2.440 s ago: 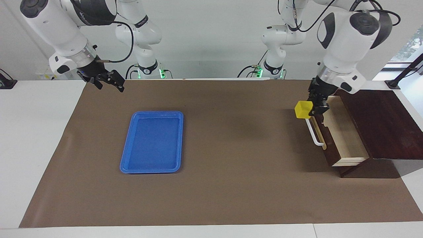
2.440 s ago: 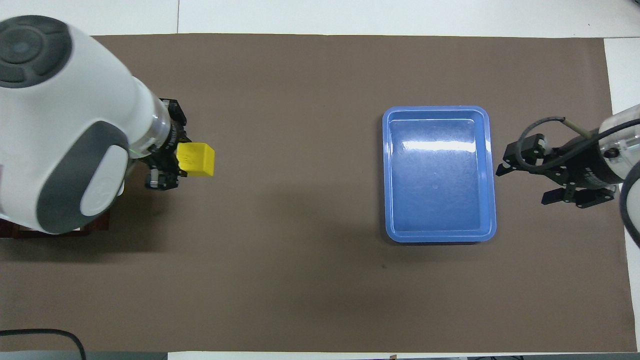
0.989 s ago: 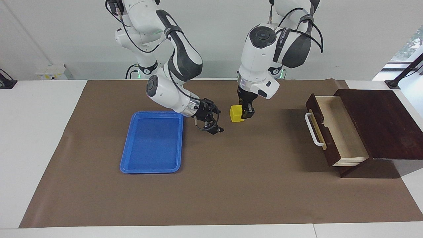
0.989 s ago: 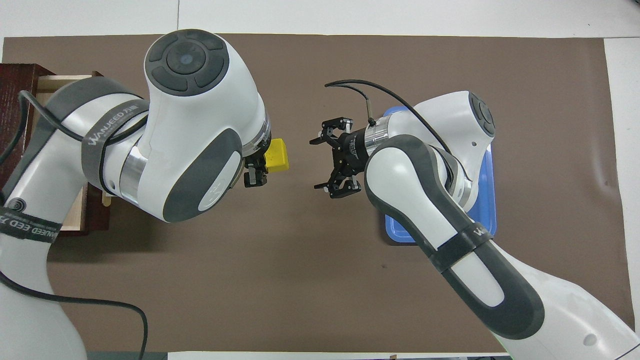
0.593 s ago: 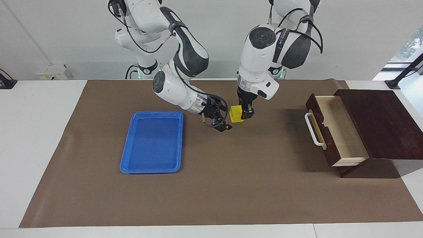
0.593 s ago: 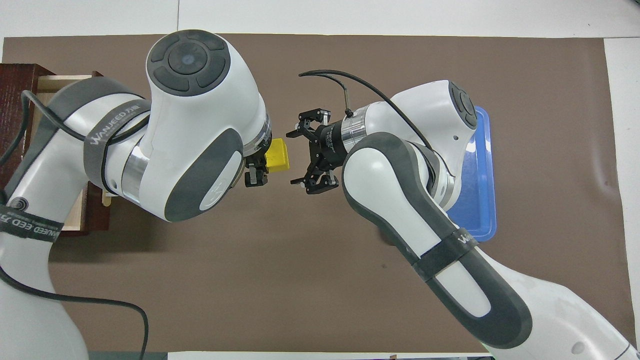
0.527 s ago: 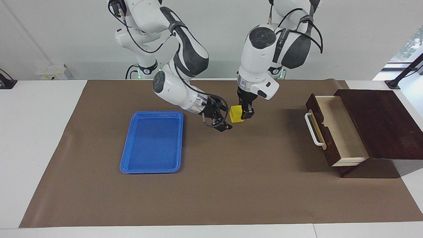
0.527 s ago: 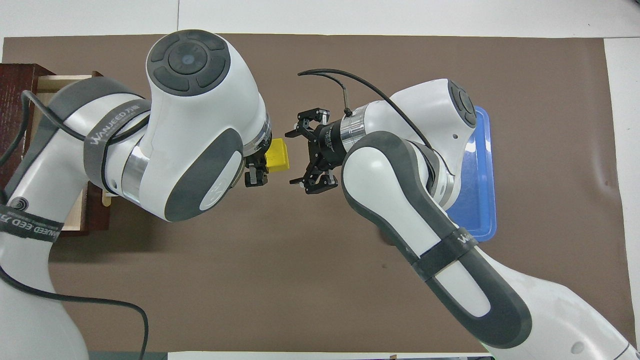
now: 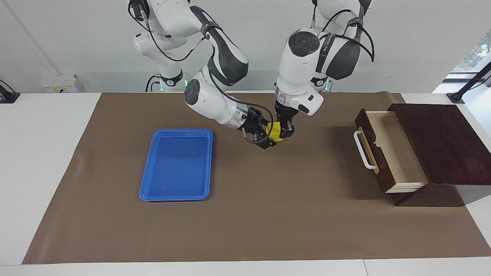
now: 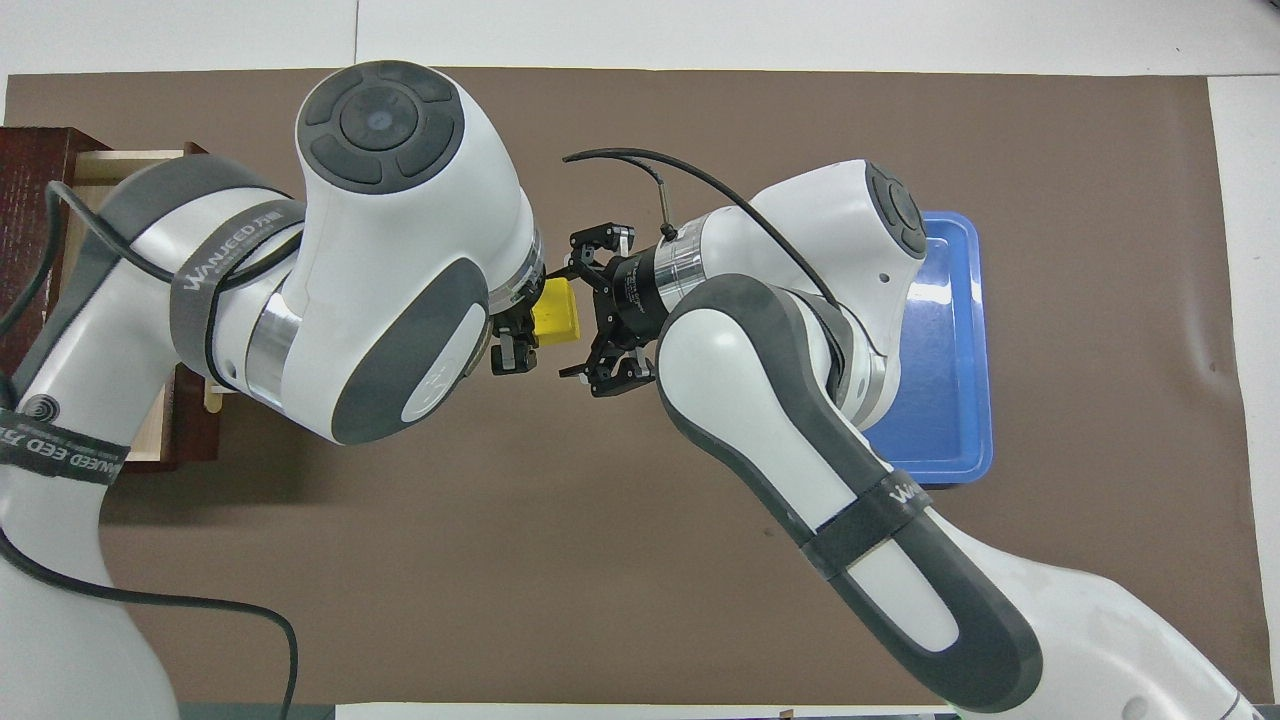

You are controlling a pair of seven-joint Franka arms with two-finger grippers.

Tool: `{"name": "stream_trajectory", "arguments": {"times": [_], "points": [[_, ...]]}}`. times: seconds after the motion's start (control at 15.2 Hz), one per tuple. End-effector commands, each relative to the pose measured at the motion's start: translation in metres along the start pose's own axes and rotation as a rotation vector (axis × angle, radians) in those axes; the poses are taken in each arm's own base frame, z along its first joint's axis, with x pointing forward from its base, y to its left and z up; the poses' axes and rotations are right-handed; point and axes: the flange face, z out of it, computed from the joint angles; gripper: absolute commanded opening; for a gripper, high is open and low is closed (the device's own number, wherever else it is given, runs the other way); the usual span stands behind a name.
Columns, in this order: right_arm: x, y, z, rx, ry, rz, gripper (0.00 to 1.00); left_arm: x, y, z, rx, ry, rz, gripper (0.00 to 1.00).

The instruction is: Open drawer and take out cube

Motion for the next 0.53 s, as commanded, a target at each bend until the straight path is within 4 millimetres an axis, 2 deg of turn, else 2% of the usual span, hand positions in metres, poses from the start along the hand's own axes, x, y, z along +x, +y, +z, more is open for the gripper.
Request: {"name": "stream_trajectory", "arguments": {"times": [0.0, 0.07, 0.2, 0.46], "points": [[-0.0032, -0.0057, 0.0015, -0.006, 0.017, 0.014, 0.85, -0.0061, -0.0026, -0.0022, -0.010, -0.010, -0.005, 0.00], [-0.0026, -0.0054, 0.0021, -0.007, 0.020, 0.013, 0.71, -0.0050, -0.0022, -0.0020, -0.008, -0.007, -0.006, 0.00], [-0.0031, -0.0050, 0.0026, -0.008, 0.023, 0.026, 0.00, -0.0049, -0.0025, -0.0011, -0.005, -0.006, -0.006, 0.00], [0.0010, -0.0090, -0.0029, 0.010, 0.034, 0.030, 0.00, -0.0032, -0.0034, 0.0035, 0.003, 0.001, -0.007, 0.00]]}}
